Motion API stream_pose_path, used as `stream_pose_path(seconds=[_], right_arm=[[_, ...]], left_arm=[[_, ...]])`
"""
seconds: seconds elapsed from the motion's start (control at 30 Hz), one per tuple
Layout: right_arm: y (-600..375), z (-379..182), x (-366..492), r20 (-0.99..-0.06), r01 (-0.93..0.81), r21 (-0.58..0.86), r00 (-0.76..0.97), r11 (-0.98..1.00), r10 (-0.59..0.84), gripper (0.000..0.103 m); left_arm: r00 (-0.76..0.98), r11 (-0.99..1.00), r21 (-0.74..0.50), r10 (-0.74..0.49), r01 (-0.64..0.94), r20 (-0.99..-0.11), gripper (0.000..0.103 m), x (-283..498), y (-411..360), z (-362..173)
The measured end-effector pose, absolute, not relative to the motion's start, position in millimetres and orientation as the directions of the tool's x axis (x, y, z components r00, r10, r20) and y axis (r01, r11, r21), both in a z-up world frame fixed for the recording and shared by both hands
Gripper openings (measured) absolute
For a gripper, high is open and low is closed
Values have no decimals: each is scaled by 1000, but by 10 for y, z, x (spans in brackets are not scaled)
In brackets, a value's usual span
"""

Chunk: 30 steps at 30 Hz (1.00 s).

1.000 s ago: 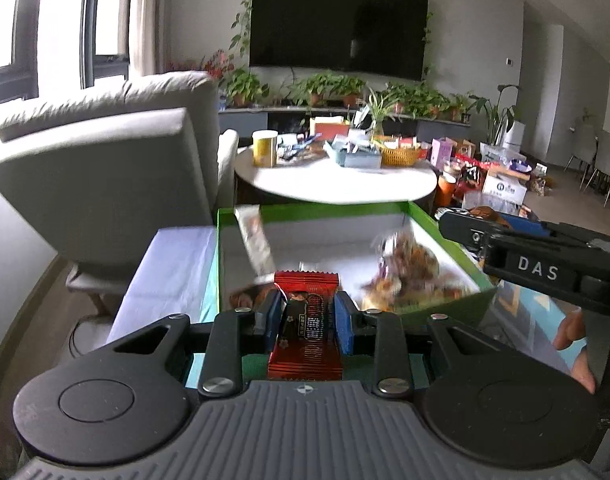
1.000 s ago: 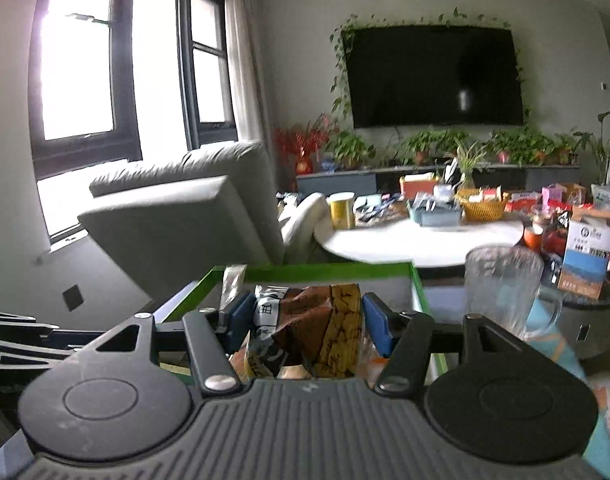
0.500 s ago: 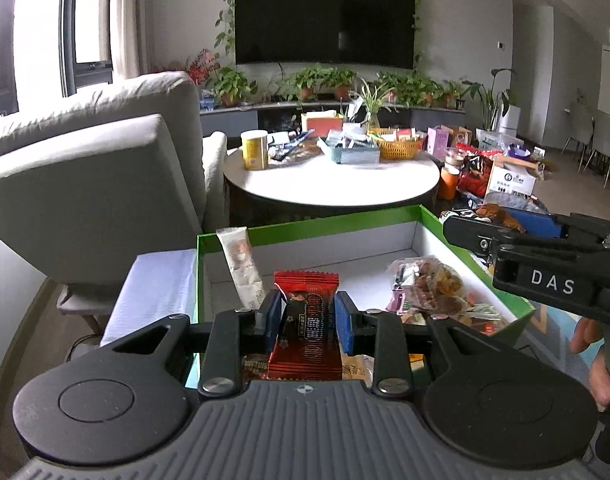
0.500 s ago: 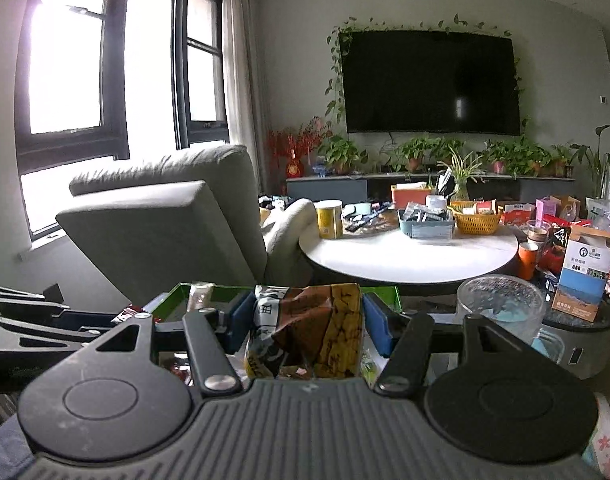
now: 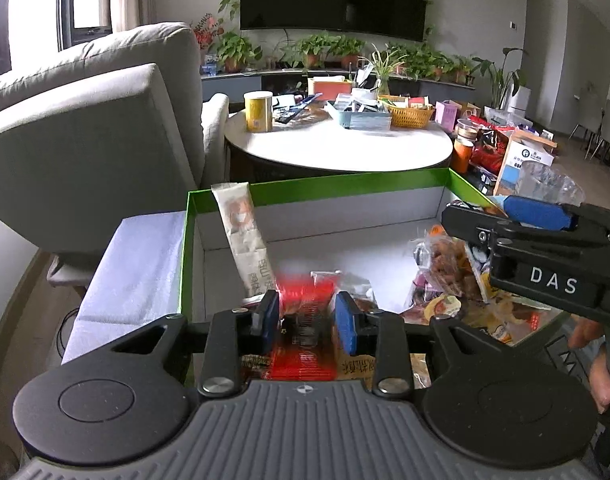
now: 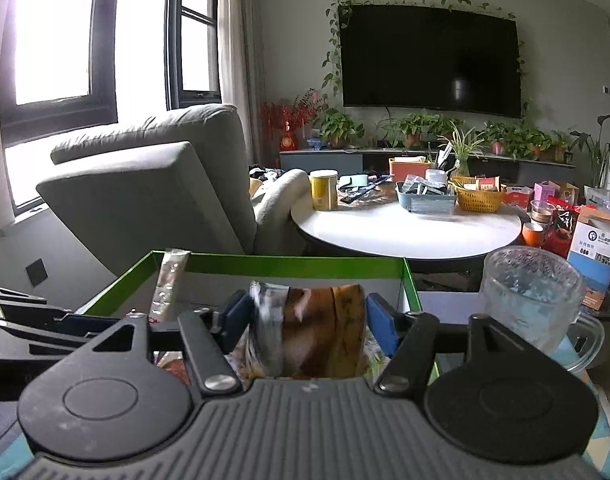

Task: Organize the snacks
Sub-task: 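Carry both snacks over the green box and open both tools, then grasp a black packet with left tool while right tool grasps the orange cup snack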

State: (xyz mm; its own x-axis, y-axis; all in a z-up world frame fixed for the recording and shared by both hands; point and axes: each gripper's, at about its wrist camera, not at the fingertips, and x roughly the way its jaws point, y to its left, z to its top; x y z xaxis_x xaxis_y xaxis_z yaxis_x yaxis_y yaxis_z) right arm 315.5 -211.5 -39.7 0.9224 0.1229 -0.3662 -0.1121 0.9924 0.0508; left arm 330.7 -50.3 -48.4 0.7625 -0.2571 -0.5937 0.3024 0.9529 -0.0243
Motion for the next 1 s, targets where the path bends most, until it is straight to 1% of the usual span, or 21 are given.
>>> stream_pose_path(seconds=[0.03, 0.07, 0.17, 0.43, 0.67, 0.87, 1.0], right_arm=[[-2113, -400, 3157, -364, -109, 48, 924, 993, 119, 46], [-2109, -398, 3151, -361, -105, 44, 925, 993, 114, 46], [-2097, -382, 3126, -350, -97, 34, 931, 995, 102, 46], [-2115, -311, 3063, -359, -72, 45, 930, 996, 83, 46], [-2137, -216, 2891, -356, -51, 50, 932, 997, 66, 46], [-2202, -158, 2664, -353, -31, 53, 934, 998, 48, 46], [-2299, -200, 2459, -379, -2, 85, 925, 996, 34, 46]], left_arm=[[764, 953, -23, -256, 301, -593, 36, 3295, -499, -486], [766, 954, -21, -252, 298, -591, 38, 3289, -494, -485], [773, 957, -11, -240, 288, -587, 39, 3265, -475, -457], [793, 959, -7, -238, 283, -561, 43, 3099, -430, -316], [811, 958, 5, -240, 287, -534, 46, 2812, -355, -147], [791, 928, 32, -297, 370, -534, 55, 2380, -292, -149], [758, 891, 87, -324, 445, -566, 56, 2016, -271, -345]])
